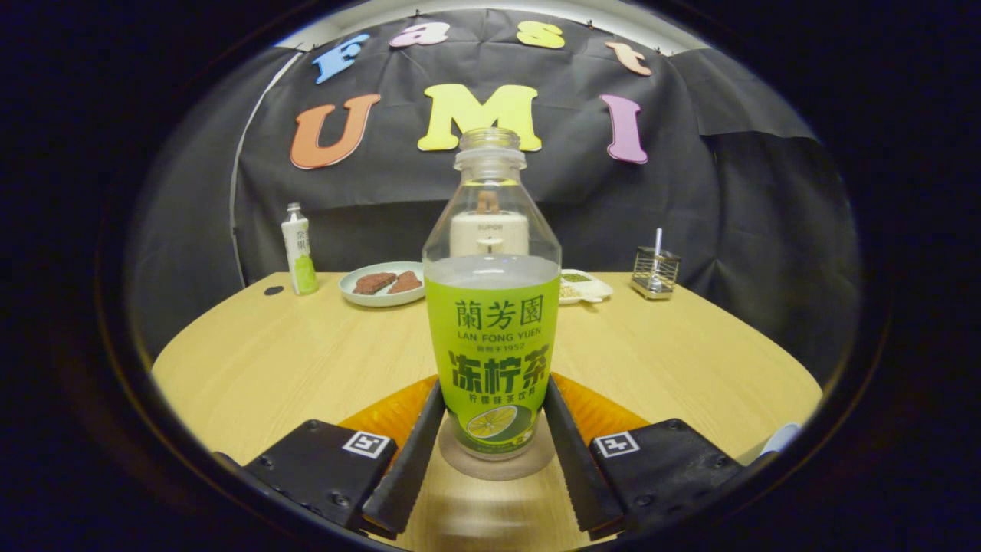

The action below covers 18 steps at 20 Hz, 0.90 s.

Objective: Take the bottle from table, then pour the juice into the cup, finally place the bottle on the coaster

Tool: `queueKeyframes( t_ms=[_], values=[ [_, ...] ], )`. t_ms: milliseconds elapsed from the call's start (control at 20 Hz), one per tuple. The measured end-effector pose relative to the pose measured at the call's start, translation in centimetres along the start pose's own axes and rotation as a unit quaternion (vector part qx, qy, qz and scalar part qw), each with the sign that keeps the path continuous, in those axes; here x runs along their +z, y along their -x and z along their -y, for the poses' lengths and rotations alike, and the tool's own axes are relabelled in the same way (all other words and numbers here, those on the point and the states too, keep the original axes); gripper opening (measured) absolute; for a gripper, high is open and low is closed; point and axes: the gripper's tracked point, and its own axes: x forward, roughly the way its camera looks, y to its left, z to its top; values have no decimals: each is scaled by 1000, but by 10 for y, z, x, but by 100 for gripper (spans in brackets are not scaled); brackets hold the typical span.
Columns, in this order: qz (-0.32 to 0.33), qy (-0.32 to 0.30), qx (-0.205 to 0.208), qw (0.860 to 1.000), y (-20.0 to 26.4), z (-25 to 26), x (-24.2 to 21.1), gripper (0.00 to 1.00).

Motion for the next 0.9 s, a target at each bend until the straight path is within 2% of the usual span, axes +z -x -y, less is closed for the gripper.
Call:
queueKeyframes(
  t_ms=[350,550,900],
  values=[
    [-17,13,-7,1000,-3,7,-10,84],
    [-21,17,-15,1000,4,8,-8,93],
    [0,30,-13,999,43,8,-6,96]
  ],
)
